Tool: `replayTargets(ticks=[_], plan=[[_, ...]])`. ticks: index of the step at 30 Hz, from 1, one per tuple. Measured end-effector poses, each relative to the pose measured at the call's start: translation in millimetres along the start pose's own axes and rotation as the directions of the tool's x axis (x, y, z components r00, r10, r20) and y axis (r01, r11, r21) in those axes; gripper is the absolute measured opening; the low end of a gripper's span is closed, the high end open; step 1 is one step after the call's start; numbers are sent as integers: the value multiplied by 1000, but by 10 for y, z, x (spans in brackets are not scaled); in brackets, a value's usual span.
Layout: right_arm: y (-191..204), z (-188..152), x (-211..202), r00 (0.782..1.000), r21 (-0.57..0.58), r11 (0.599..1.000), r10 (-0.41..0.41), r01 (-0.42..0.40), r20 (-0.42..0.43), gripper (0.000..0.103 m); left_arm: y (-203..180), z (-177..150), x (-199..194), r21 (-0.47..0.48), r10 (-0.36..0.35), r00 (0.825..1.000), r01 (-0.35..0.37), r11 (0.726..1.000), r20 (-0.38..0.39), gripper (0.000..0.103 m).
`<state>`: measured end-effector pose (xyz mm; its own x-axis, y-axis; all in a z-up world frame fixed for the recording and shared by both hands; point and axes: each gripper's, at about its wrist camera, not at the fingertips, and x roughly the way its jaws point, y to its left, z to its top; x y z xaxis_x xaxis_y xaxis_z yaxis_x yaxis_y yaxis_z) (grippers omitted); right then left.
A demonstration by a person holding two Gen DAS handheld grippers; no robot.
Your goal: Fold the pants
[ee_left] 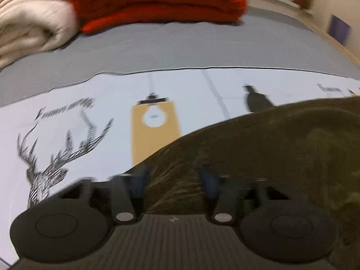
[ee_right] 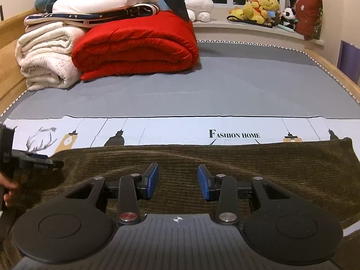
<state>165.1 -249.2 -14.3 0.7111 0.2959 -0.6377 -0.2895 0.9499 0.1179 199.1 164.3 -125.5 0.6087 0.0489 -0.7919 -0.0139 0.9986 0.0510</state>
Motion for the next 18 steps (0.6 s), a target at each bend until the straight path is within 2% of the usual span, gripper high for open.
replayTargets(ticks=[1, 2, 3, 4, 9, 14, 18], plan=[[-12, 11, 4, 1000, 7, 1000, 4, -4, -1, 40, -47, -1, -16, 34, 13, 1000, -13, 999, 6, 33], [-17, 21, 4, 1000, 10, 1000, 5, -5, 0, 40, -108, 1, -42, 75, 26, 1000, -27, 997, 15, 22], [-16, 27, -2, 1000, 8, 1000, 4, -4, 3, 40, -159, -6, -68, 111, 39, 999, -42, 993, 22, 5], [-20, 32, -8, 1000, 6, 1000, 2, -2, 4, 40, -212, -6, -96, 148, 59, 998, -62, 987, 25, 1], [-23, 27, -112, 1000, 5, 1000, -4, 4, 19, 40, -356, 50, -300, 210, 107, 993, -115, 971, 45, 0], [-48, 42, -292, 999, 9, 1000, -8, 8, 47, 40, -441, 83, -719, 208, 108, 990, -125, 970, 91, 0], [-110, 65, -468, 997, 11, 1000, -13, 12, 80, 40, -548, 23, -1214, 177, 100, 985, -125, 976, 142, 0]])
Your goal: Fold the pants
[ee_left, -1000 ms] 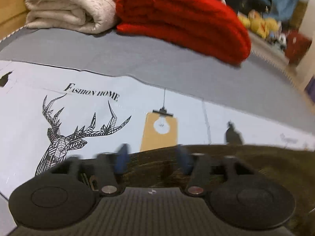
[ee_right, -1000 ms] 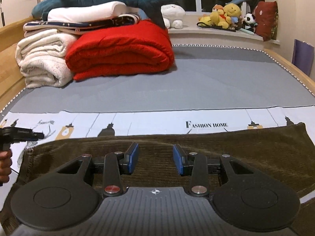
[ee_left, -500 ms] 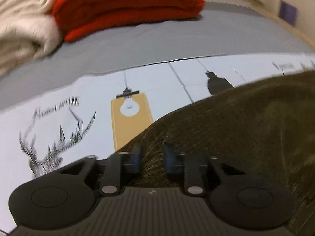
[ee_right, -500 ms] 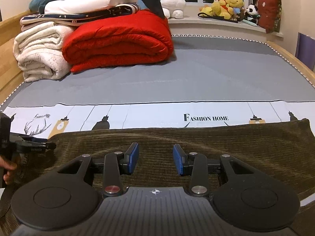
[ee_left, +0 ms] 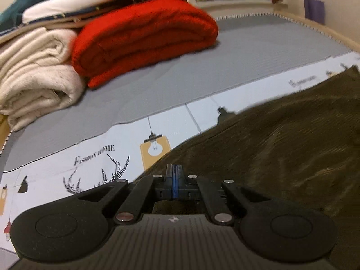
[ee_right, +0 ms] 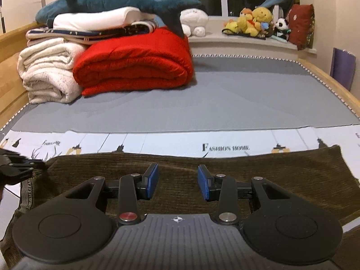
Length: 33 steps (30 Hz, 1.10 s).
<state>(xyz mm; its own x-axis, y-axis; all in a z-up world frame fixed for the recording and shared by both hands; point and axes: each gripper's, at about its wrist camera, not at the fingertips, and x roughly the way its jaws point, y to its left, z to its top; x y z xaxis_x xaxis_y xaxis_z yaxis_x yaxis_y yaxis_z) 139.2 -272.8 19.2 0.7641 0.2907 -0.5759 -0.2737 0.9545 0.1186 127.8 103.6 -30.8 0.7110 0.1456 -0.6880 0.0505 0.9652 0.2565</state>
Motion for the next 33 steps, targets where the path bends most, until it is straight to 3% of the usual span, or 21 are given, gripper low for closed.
replayTargets(ticks=[8, 12, 15, 18, 19, 21, 22, 26, 29, 33], plan=[[-234, 96, -363, 998, 104, 995, -14, 7, 67, 40, -235, -205, -967, -46, -120, 993, 120, 992, -8, 0], [-309, 59, -468, 998, 201, 979, 26, -38, 62, 40, -161, -408, -1079, -105, -150, 988, 151, 983, 17, 4], [-278, 2, -500, 998, 198, 979, 35, -45, 54, 40, -21, -438, -874, -226, -159, 987, 156, 962, 3, 4], [-239, -21, -456, 999, 169, 985, 26, -33, 42, 40, 85, -319, -668, -278, -173, 985, 171, 945, 16, 8], [-219, -14, -430, 999, 165, 986, 26, -32, 38, 40, 129, -268, -607, -277, -173, 985, 173, 945, 27, 10], [-214, 2, -385, 999, 161, 986, 27, -32, 32, 40, 238, -165, -452, -266, -163, 986, 168, 949, 40, 29], [-210, 13, -362, 999, 162, 986, 28, -33, 30, 40, 313, -115, -331, -262, -158, 987, 163, 951, 40, 33], [-219, 54, -270, 999, 166, 985, 35, -38, 24, 40, 546, -23, 292, -249, -140, 990, 126, 960, -37, 54], [-237, 73, -192, 999, 170, 985, 40, -41, 10, 40, 602, -3, 753, -211, -128, 987, 105, 972, -98, 57], [-235, 83, -104, 999, 151, 987, 48, -47, -7, 40, 586, 51, 1208, -179, -178, 974, 151, 972, -141, 68]])
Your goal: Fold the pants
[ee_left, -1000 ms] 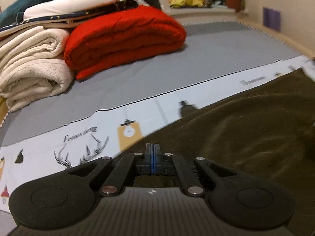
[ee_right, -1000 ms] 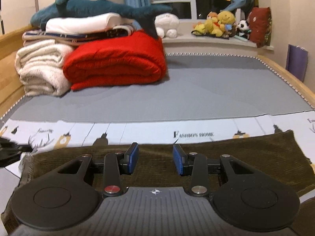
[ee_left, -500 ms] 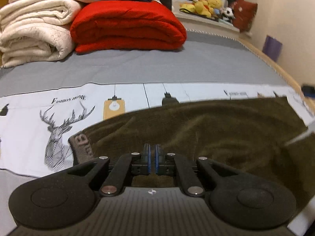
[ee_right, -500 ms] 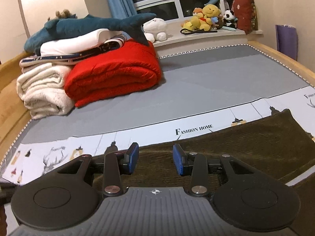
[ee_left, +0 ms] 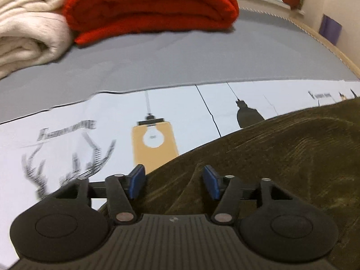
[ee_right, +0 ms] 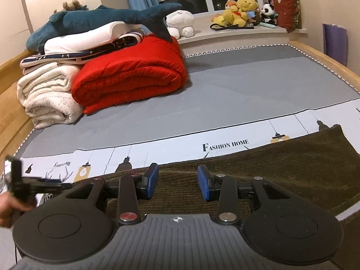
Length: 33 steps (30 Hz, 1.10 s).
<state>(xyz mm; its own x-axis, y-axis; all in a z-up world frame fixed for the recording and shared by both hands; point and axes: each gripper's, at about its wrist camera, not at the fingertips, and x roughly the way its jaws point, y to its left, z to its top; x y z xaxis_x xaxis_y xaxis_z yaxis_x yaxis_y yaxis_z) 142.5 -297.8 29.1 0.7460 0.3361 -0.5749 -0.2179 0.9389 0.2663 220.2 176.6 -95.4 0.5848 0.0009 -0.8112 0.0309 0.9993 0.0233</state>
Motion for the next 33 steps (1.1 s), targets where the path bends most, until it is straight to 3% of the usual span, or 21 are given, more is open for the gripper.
replayTargets(ticks=[3, 4, 5, 6, 8, 11, 15, 19, 22, 23, 25, 26, 29, 32, 33], plan=[[8, 18, 69, 1000, -34, 999, -1, 0, -12, 40, -96, 20, 309, 101, -4, 994, 16, 995, -110, 69], [-1, 23, 90, 1000, -46, 999, -2, 1, -13, 40, -126, 10, 315, 135, -11, 995, 25, 991, -104, 63], [-10, 28, 111, 1000, -53, 999, -5, 4, -15, 40, -141, 24, 306, 149, -54, 993, 70, 986, -109, 38], [-31, 32, 129, 1000, -55, 998, -9, 8, -18, 40, -170, 46, 286, 165, -65, 991, 85, 983, -121, 23], [-88, 42, 166, 999, -45, 999, -15, 13, -30, 40, -276, 49, 190, 246, -34, 992, 63, 967, -119, 15], [-167, 89, 166, 999, -57, 998, -20, 18, -39, 40, -485, -29, -186, 344, 19, 999, -5, 939, -37, 14], [-307, 224, 19, 999, -114, 992, -49, 51, 17, 40, -781, -307, -1049, 351, 57, 990, -100, 931, 130, 13], [-590, 340, -251, 989, -58, 990, -123, 128, 83, 40, -1376, -1111, -1947, 426, 28, 975, -122, 896, 221, 13], [-831, 383, -658, 981, 80, 988, -145, 136, 127, 40, -1753, -1823, -2306, 469, 10, 981, -102, 877, 194, 13], [-900, 379, -847, 978, 112, 985, -143, 127, 148, 40, -1820, -2023, -2359, 466, 14, 986, -92, 880, 168, 5], [-994, 329, -1195, 970, 132, 983, -148, 124, 191, 40, -1879, -2273, -2410, 430, 17, 993, -67, 901, 119, 5], [-1037, 266, -1372, 965, 127, 983, -155, 130, 211, 40, -1850, -2326, -2483, 378, 22, 993, -66, 923, 119, 5], [-1187, -30, -1743, 955, 97, 982, -182, 164, 233, 40, -1615, -2392, -2762, 151, -18, 993, 0, 988, 115, 14], [-1401, -439, -1919, 952, 137, 969, -230, 205, 201, 41, -1464, -2370, -3098, 28, -38, 988, 34, 999, 147, 20], [-1474, -552, -1938, 955, 165, 964, -237, 208, 178, 41, -1447, -2355, -3232, 1, -44, 986, 45, 999, 161, 26]])
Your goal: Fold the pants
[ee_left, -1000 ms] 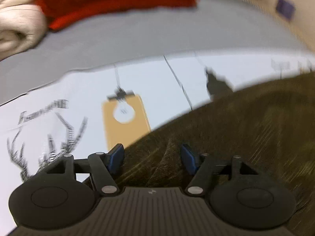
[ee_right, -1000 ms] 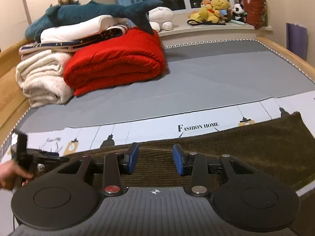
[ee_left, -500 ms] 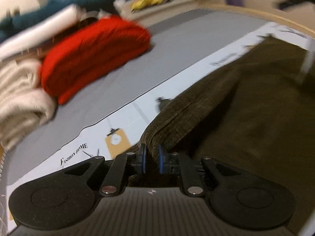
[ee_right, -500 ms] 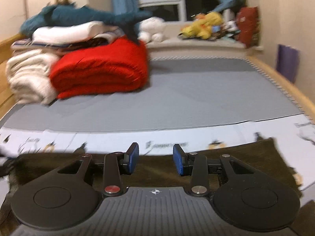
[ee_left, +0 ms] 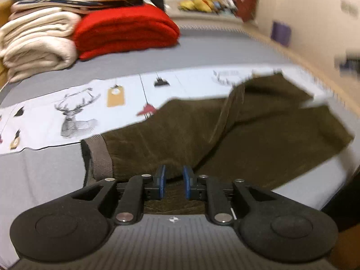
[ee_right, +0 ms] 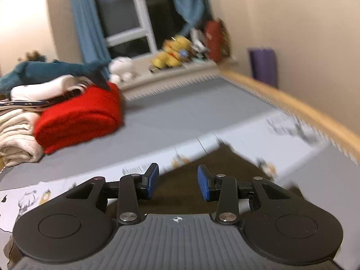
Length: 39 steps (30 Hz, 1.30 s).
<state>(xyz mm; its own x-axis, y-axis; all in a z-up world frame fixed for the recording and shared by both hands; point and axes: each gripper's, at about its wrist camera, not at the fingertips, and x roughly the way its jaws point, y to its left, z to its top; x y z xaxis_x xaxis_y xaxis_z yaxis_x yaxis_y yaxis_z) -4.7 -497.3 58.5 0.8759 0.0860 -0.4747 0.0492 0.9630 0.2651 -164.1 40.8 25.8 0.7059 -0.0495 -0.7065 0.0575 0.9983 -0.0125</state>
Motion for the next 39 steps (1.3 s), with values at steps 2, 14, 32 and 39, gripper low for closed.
replayTargets(ticks=[2, 14, 32, 39], plan=[[-136, -126, -33, 998, 73, 997, 6, -2, -56, 41, 24, 127, -216, -44, -19, 999, 21, 999, 33, 33], [116, -242, 47, 997, 31, 998, 62, -60, -55, 38, -360, 96, -83, -280, -111, 985, 144, 949, 130, 45], [422, -194, 697, 987, 125, 988, 106, -91, -117, 21, 387, -439, 1329, -726, -75, 997, 74, 684, 30, 55], [503, -136, 1188, 977, 145, 983, 133, -110, -167, 24, 738, -490, 1474, -806, -59, 998, 31, 591, -4, 61]])
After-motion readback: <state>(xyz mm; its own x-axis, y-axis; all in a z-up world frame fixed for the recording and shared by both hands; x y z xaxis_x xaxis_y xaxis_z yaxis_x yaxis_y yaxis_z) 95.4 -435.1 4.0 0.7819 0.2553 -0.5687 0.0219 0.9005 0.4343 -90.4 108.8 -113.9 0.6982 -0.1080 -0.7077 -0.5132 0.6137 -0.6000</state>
